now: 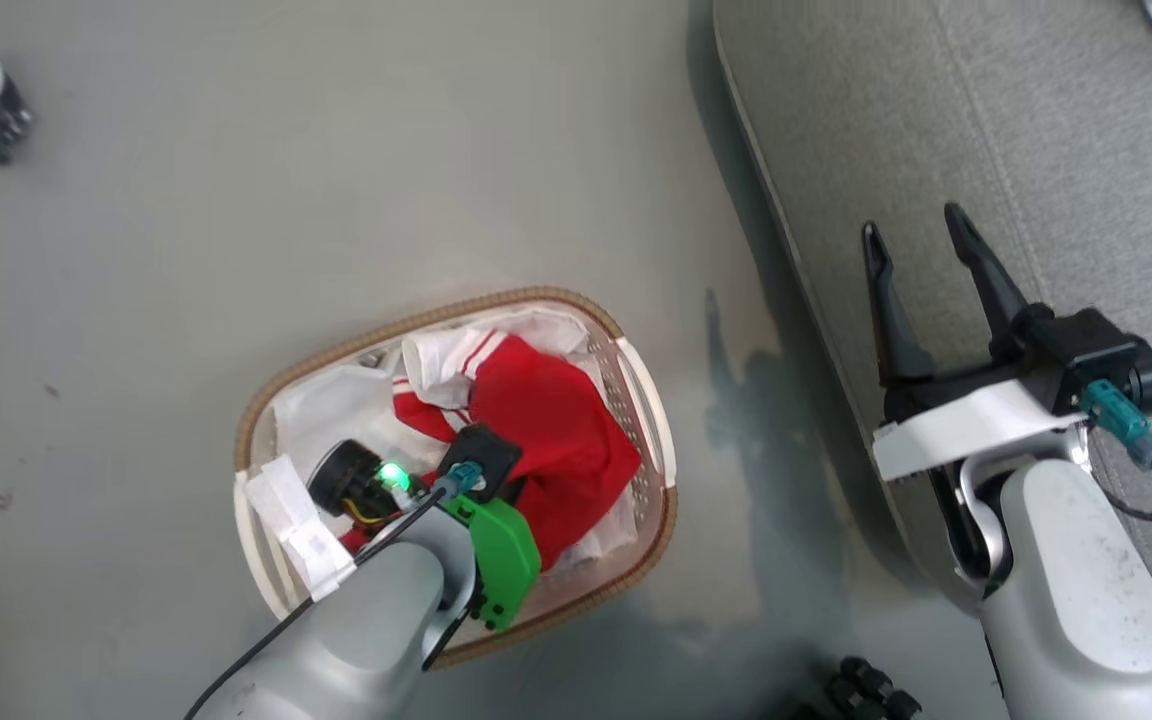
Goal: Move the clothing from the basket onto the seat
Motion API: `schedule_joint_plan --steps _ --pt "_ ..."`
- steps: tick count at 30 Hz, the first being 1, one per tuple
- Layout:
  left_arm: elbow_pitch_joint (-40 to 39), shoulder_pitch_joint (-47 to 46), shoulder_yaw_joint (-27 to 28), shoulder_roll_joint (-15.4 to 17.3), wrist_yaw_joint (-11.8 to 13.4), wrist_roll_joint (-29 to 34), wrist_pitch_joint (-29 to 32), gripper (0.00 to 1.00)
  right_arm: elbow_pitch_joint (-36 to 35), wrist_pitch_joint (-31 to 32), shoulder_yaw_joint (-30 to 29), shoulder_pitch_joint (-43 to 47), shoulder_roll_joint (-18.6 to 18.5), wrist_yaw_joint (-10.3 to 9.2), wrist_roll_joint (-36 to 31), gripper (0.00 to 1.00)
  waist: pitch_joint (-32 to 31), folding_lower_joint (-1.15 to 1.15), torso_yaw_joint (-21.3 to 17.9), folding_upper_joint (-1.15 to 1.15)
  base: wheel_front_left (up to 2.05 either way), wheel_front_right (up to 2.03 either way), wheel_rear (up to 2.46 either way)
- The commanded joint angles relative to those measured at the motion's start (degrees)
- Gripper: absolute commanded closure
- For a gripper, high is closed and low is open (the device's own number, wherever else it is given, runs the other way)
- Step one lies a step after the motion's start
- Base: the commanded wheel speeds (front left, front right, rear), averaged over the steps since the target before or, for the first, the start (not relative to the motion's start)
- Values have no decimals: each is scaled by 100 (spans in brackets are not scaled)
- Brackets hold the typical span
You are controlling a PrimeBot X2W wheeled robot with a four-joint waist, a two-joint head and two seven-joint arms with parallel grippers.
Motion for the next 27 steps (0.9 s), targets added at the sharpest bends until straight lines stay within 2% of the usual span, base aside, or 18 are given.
schedule_joint_plan --steps 1,10,17,21,27 --pt "-178 86 53 56 -16 -7 -41 100 41 -30 -33 147 -23 -6 -74 0 -879 0 363 0 0 0 0" --pt "-1460 478 548 466 31 294 -40 100 278 -30 -68 748 -23 -6 -266 0 -2235 0 522 0 0 0 0" --pt "-2168 569 743 781 39 670 -41 100 420 -30 20 1215 -23 -6 -337 0 -3076 0 550 0 0 0 0" --pt "-2455 345 864 918 33 788 -42 100 471 -30 74 1417 -22 -6 -368 0 -3412 0 544 0 0 0 0" --pt "-2751 -171 878 1094 14 948 -41 100 496 -30 223 1530 -22 -6 -336 0 -3597 0 561 0 0 0 0"
